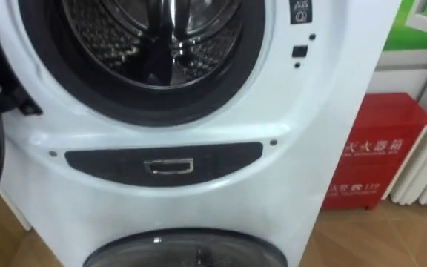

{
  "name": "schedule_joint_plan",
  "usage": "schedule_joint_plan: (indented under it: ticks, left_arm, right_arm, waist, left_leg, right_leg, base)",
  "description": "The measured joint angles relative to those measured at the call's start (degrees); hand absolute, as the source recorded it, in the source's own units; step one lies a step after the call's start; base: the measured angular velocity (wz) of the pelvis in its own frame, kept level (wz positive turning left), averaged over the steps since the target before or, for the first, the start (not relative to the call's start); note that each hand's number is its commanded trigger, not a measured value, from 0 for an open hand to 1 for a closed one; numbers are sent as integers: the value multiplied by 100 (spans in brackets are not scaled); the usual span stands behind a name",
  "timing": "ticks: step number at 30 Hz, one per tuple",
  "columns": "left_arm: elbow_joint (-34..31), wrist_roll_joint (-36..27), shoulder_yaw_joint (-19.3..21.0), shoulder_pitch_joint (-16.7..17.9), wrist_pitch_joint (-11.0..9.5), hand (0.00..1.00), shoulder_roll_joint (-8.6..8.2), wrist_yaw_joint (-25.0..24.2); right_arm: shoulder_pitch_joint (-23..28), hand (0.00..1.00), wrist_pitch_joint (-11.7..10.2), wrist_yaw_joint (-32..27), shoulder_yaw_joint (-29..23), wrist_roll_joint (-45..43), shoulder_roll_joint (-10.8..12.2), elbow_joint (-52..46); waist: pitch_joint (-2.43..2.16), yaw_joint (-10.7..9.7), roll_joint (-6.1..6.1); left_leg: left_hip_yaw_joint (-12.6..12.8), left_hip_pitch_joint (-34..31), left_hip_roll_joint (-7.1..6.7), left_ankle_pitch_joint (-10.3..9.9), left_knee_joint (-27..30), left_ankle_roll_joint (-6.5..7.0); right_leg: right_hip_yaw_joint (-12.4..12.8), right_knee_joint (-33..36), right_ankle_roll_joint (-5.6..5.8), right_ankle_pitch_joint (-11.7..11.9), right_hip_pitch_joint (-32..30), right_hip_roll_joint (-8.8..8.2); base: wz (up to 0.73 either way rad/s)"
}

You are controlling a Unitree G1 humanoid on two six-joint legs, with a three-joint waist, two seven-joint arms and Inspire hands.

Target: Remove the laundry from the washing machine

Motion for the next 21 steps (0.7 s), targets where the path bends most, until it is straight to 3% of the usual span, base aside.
schedule_joint_plan:
  ticks: [1,3,4,7,9,10,12,13,14,15,16,17,18,19,21]
  left_arm:
    - [-19,3,-31,-130,-70,0,-30,0]
    - [-116,1,-119,-229,-166,0,-40,-1]
    - [-126,1,-136,-302,-230,0,-38,0]
    - [-64,-50,-137,-409,-257,0,-41,3]
    - [-47,-131,-111,-375,-257,0,-55,3]
    - [-23,-187,-87,-311,-263,0,-42,4]
    - [37,-392,-74,-201,-256,0,-38,-3]
    - [71,-548,-71,-170,-256,0,-23,0]
    - [132,-577,19,-170,-254,0,-26,1]
    - [134,-576,44,-167,-254,0,-35,6]
    - [95,-570,41,-183,-267,0,-41,26]
    - [84,-574,40,-200,-294,0,-37,49]
    - [86,-589,39,-192,-296,0,-27,55]
    - [80,-795,49,-163,-290,0,-8,79]
    - [38,-1083,302,-139,-233,0,-13,104]
  right_arm:
    - [15,0,-17,0,-86,-122,-18,11]
    - [6,0,-85,10,-170,-176,-37,7]
    - [3,0,-121,11,-219,-180,-35,8]
    - [-92,0,-207,12,-242,-177,-30,50]
    - [-90,0,-213,2,-239,-180,-30,54]
    - [-90,0,-215,4,-233,-167,-19,47]
    - [-95,0,-193,-2,-248,-151,-31,29]
    - [-163,0,-156,0,-252,-89,-31,-5]
    - [-154,0,-92,10,-322,51,-20,-7]
    - [-82,0,-65,10,-364,117,-20,-10]
    - [56,0,-15,3,-433,179,-23,-6]
    - [173,0,-4,-2,-471,176,-27,10]
    - [220,0,-3,-2,-477,170,-28,17]
    - [246,0,-4,-5,-461,156,-31,21]
    - [156,0,-17,-1,-431,15,-41,16]
  waist:
    - [18,-75,60]
    - [23,-178,163]
    - [-1,-179,192]
    - [0,-141,192]
    - [-20,-113,155]
    - [-38,-116,92]
    - [-60,-114,61]
    - [-48,-101,83]
    - [-35,-139,77]
    - [-55,-145,46]
    - [-100,-126,27]
    - [-91,-107,-61]
    - [-87,-83,-117]
    - [-73,68,-183]
    - [-105,199,-190]
  left_leg:
    - [-142,227,-89,-184,-601,-23]
    - [-263,512,-102,-424,-1464,1]
    - [-268,674,-127,-512,-2013,52]
    - [-81,874,-200,-509,-3031,89]
    - [4,896,-322,-490,-3298,307]
    - [40,825,-415,-473,-3338,409]
    - [101,649,-526,-398,-3327,528]
    - [313,490,-476,-294,-3288,630]
    - [415,369,-464,-287,-3221,711]
    - [463,338,-460,-257,-3222,736]
    - [689,355,-434,-179,-3245,712]
    - [950,436,-439,-105,-3260,614]
    - [1071,483,-465,-84,-3261,581]
    - [1228,540,-530,-98,-3227,572]
    - [1330,526,-544,-137,-3081,503]
  right_leg:
    - [-97,54,1,25,-102,-3]
    - [-262,101,-5,66,-299,-4]
    - [-298,99,3,132,-432,-12]
    - [-258,66,54,347,-678,-50]
    - [-213,56,120,506,-780,-73]
    - [-172,4,228,650,-850,-120]
    - [-71,-404,556,1093,-813,-147]
    - [10,-653,960,1391,-792,-143]
    - [-26,-84,780,1099,-817,-342]
    - [-55,310,724,787,-793,-480]
    - [-39,961,752,201,-586,-796]
    - [-3,1389,943,-272,-215,-1186]
    - [29,1470,1066,-429,-19,-1330]
    - [119,1417,1230,-600,241,-1500]
    - [170,840,1291,-638,388,-1425]
  base:
    - [45]
    - [40]
    - [14]
    - [2]
    - [-5]
    - [-21]
    - [-24]
    - [-7]
    - [5]
    - [46]
    - [65]
    - [63]
    - [20]
    - [-37]
    - [-57]
